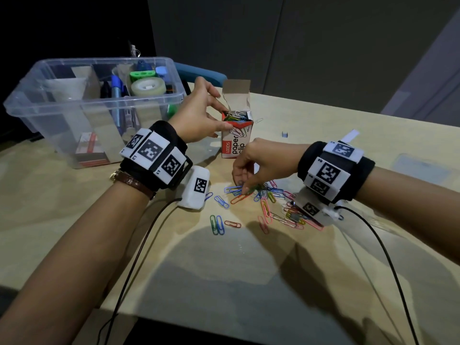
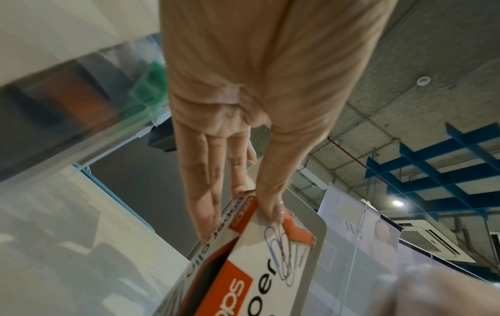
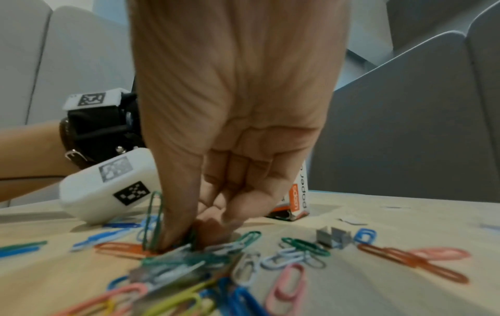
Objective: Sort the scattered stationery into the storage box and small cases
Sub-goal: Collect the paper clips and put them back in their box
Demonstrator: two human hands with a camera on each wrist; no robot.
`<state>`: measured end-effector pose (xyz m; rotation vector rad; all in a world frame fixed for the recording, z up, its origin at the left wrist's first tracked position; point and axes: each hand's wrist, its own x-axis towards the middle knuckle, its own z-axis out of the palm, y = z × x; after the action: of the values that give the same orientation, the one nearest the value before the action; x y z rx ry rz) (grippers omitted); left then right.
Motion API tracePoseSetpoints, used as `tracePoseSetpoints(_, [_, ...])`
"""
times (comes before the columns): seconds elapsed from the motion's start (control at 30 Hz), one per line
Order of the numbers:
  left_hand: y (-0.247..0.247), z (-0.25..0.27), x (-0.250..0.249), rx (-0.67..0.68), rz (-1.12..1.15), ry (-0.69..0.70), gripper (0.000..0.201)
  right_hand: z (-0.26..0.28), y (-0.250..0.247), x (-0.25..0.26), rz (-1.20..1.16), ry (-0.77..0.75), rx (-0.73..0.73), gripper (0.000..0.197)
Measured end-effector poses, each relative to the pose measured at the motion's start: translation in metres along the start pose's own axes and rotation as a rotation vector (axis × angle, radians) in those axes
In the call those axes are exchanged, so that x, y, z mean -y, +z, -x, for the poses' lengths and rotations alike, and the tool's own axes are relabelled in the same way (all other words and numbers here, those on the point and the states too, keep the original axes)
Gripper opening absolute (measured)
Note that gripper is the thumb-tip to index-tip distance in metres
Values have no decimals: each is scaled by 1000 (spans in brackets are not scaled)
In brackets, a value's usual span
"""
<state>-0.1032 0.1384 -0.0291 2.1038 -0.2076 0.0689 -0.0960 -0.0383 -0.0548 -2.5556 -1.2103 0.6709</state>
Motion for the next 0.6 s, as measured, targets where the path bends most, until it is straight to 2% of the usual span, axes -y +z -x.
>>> tracePoseSetpoints(0.1, [0, 0, 0, 5, -2, -2, 53, 6, 3, 2, 110, 16, 15, 10])
tracePoseSetpoints(0.2, [0, 0, 0, 5, -2, -4, 53, 11, 5, 7, 214, -19, 7, 32])
tracePoseSetpoints(0.27, [0, 0, 1, 9, 11, -1, 53, 16, -6, 11, 196, -38, -14, 26])
tracePoseSetpoints(0.33, [-1, 1, 1, 18, 18, 4, 54, 23, -31, 13, 183, -48, -132, 4])
tracePoseSetpoints(0.4, [-1, 1, 1, 24, 25, 2, 55, 29, -63, 16, 225, -50, -311, 6])
tracePoseSetpoints(0.5, [0, -1, 1, 20, 48, -10, 55, 25, -92, 23, 370, 85, -464, 4])
tracePoseSetpoints(0.6, [0, -1, 1, 20, 55, -14, 56, 5, -90, 32, 630, 245, -391, 13])
